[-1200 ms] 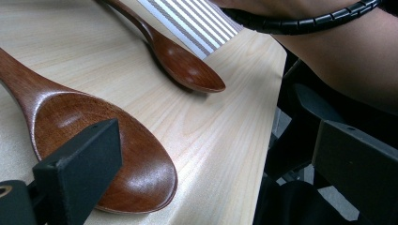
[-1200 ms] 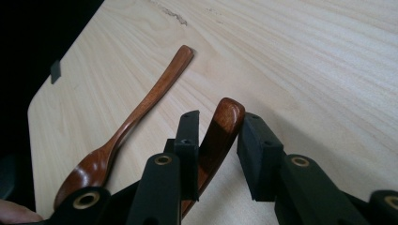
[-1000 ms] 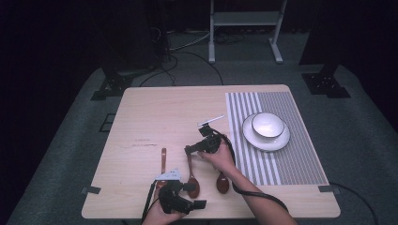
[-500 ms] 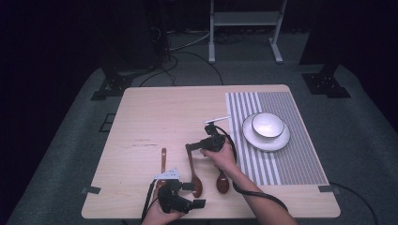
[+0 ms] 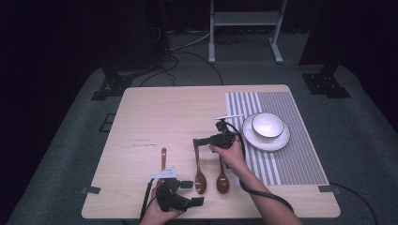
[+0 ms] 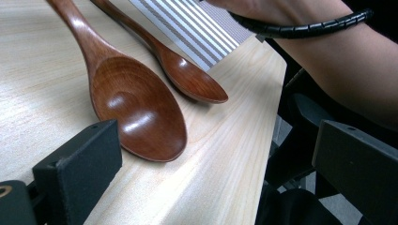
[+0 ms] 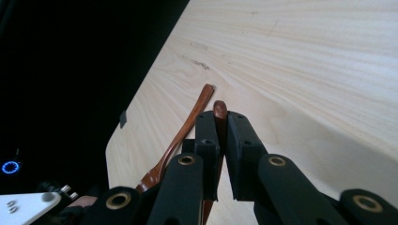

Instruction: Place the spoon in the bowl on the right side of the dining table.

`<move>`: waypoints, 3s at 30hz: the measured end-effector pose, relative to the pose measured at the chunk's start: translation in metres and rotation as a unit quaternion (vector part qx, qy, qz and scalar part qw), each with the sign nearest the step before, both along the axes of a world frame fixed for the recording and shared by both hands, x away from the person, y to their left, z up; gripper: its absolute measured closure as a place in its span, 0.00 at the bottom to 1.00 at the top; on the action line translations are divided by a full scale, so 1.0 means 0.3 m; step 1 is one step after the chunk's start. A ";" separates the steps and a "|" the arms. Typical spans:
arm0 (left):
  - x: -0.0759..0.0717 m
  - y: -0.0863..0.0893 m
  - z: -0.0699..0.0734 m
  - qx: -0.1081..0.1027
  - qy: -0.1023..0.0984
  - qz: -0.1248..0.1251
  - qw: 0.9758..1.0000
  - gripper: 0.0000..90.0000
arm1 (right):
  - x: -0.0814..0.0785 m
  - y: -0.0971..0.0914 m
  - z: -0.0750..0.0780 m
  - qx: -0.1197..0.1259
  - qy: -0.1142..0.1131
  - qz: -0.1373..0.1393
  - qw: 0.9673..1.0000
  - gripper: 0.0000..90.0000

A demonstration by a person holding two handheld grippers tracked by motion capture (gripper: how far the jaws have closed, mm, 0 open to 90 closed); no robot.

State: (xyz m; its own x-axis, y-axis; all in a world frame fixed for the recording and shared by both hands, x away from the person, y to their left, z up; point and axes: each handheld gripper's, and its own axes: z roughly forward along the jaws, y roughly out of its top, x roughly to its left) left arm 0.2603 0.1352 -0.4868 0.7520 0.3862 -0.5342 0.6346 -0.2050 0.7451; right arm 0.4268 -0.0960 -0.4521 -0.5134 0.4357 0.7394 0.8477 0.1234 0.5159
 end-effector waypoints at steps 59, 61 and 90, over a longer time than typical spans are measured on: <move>0.001 0.015 0.002 0.001 -0.011 0.013 1.000 0.01 | 0.012 -0.513 0.196 0.040 -0.056 -0.203 0.977 0.93; 0.001 0.014 0.001 0.002 -0.010 0.013 1.000 0.01 | 0.012 -0.526 0.200 0.040 -0.055 -0.210 0.975 0.93; 0.003 0.013 -0.001 0.001 -0.009 0.013 1.000 0.01 | 0.032 -0.683 0.254 0.035 -0.061 -0.289 0.955 0.93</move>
